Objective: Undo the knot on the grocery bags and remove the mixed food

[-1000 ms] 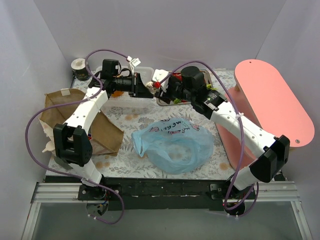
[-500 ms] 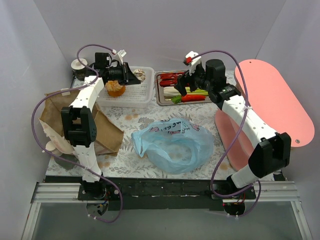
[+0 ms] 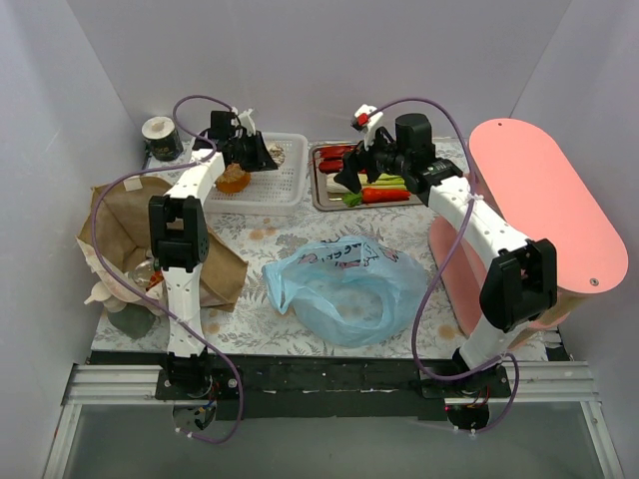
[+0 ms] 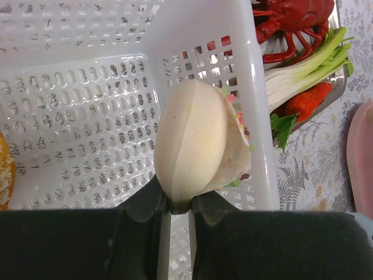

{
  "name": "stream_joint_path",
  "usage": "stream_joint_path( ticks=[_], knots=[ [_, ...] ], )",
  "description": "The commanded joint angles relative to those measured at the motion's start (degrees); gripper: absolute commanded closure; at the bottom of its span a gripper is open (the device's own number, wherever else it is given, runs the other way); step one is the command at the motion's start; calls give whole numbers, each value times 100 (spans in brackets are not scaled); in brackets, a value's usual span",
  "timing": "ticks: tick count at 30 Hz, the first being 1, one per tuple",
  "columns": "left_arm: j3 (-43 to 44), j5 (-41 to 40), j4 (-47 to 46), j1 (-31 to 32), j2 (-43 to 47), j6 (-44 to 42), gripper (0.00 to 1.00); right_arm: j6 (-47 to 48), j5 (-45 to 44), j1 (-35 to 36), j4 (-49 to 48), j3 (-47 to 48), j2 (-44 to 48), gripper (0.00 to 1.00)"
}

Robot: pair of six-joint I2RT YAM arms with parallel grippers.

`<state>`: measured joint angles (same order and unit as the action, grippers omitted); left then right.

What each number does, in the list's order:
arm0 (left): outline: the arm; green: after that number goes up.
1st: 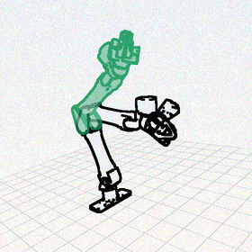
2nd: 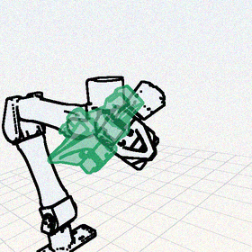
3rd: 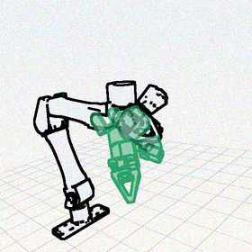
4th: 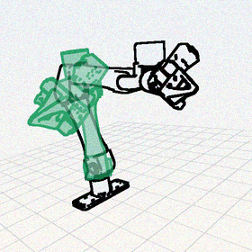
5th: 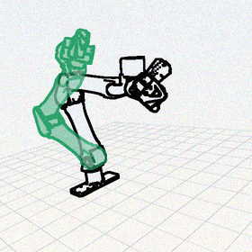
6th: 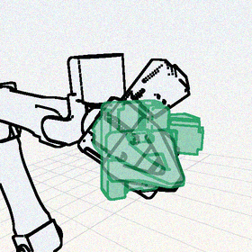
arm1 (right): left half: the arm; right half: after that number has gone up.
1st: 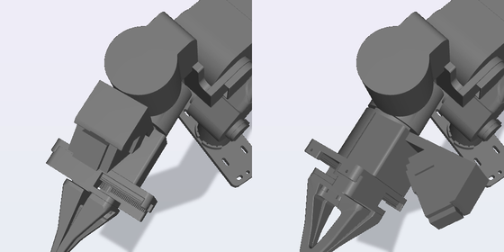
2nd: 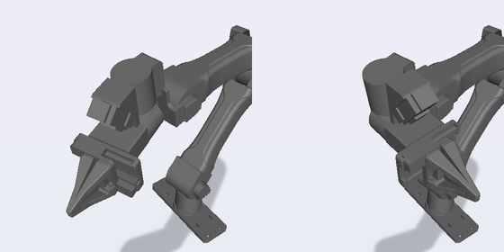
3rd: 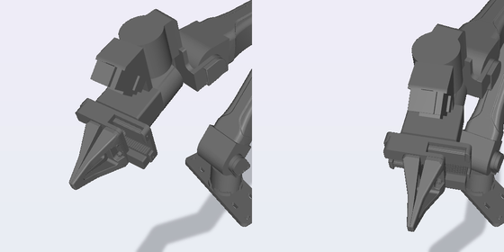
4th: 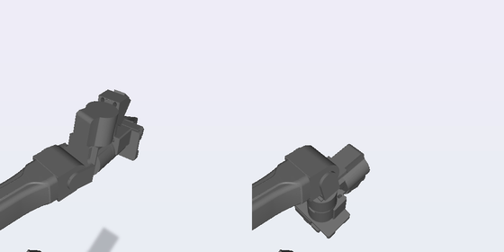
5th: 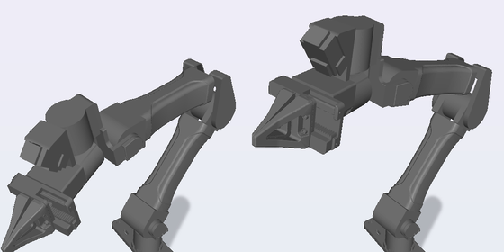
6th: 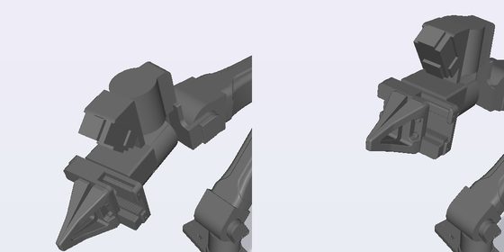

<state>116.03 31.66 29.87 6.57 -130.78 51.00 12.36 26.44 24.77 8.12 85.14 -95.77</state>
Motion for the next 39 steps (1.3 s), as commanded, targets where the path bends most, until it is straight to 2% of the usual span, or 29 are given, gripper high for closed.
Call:
stream_joint_path(
  ticks=[1,4,13,17,20,22,24,25,28,38,39],
  knots=[
    [17,34,-226,81,44,94,100,-146,388,-86,14,539,-267,6],
    [7,-238,-253,178,-61,103,100,-278,591,-139,-161,442,-311,7],
    [289,-222,-51,266,-589,103,100,-314,626,-210,-153,380,-408,8],
    [262,-476,19,275,-720,-2,99,-348,643,-245,-153,354,-478,8],
    [289,-82,98,266,-835,-231,100,-427,670,-254,-162,354,-539,8],
    [289,-211,133,292,-870,-240,92,-427,731,-263,-162,328,-583,9],
    [306,-432,151,327,-861,-319,78,-419,801,-272,-153,336,-592,9],
    [306,-563,177,345,-844,-328,67,-427,810,-289,-144,336,-610,9],
    [315,-1047,212,345,-800,-319,50,-436,819,-298,-144,319,-610,9],
    [342,-1882,318,336,-607,-468,40,-454,890,-324,-197,117,-487,9],
    [333,-1918,335,345,-511,-477,36,-445,898,-324,-188,90,-461,9]
  ],
)
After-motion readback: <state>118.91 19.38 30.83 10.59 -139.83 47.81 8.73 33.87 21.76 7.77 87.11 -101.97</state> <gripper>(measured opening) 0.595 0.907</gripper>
